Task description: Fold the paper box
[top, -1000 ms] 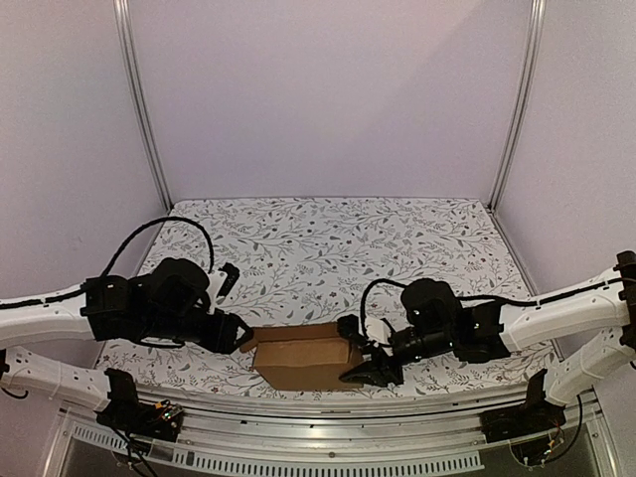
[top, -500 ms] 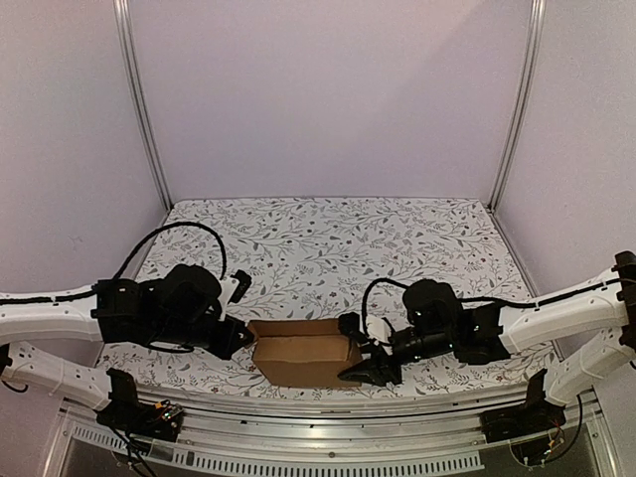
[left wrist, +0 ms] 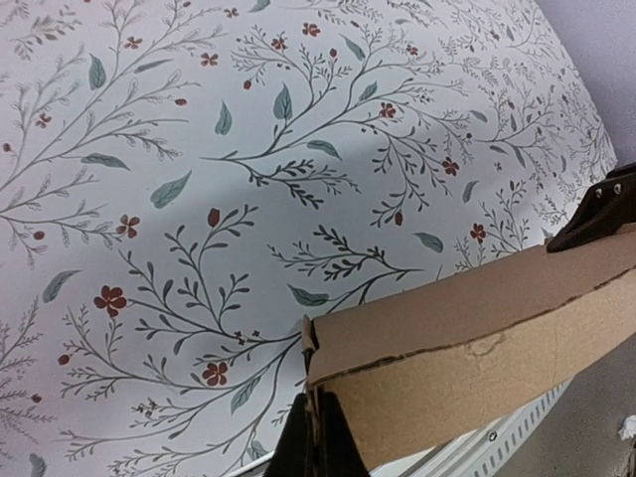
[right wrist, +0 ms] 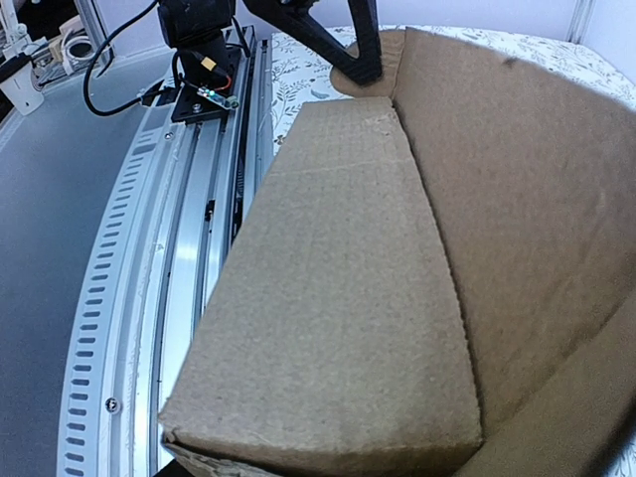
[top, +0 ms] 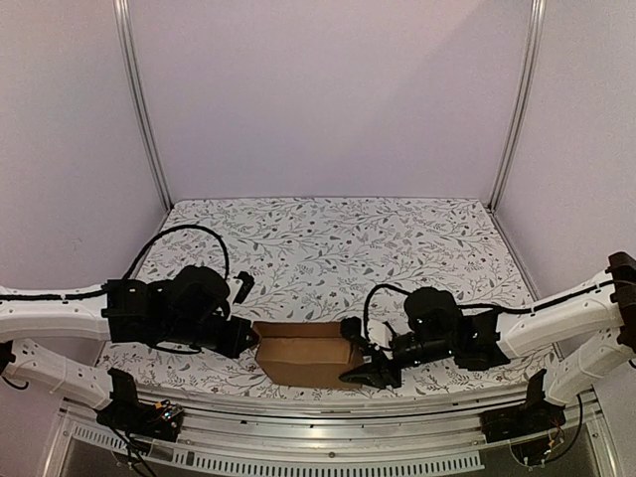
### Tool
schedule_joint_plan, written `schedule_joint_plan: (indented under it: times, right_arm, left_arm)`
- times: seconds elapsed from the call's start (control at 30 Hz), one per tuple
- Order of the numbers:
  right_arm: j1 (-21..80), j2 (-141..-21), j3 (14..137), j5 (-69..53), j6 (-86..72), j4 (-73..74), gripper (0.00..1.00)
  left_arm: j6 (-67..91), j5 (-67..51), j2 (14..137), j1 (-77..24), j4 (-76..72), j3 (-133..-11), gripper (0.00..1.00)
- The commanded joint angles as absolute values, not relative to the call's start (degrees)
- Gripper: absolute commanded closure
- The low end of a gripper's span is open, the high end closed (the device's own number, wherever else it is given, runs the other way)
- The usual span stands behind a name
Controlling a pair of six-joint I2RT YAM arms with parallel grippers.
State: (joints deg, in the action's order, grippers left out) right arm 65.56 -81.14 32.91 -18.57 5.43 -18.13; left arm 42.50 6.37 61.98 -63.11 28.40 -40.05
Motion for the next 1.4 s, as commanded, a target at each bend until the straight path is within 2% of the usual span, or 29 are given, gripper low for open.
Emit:
schedule_joint_plan:
  times: [0.0,0.53,1.23,1.37]
  right_arm:
    - [66.55,-82.74,31.87,-15.76,5.88,-22.16,0.69]
    - [68.79,-86.49,26.09,-7.86,2.61,-37.98,0.69]
    - [69.21,-87.41,24.91,-4.79,1.00,-40.51,0.68]
    - [69.32,-87.91,25.31,-3.86,0.59,-40.52,0.63]
  left_arm:
    - [45.83,3.89,63.19,-63.76,24.89,-40.47,1.00]
    - [51.88,6.43,66.19,-67.31,19.61,-35.62,1.00]
    - [56.03,10.99,71.85,-75.15,22.16,-33.58,1.00]
    - [57.09,11.05,73.08,-76.93,22.94,-33.49,1.00]
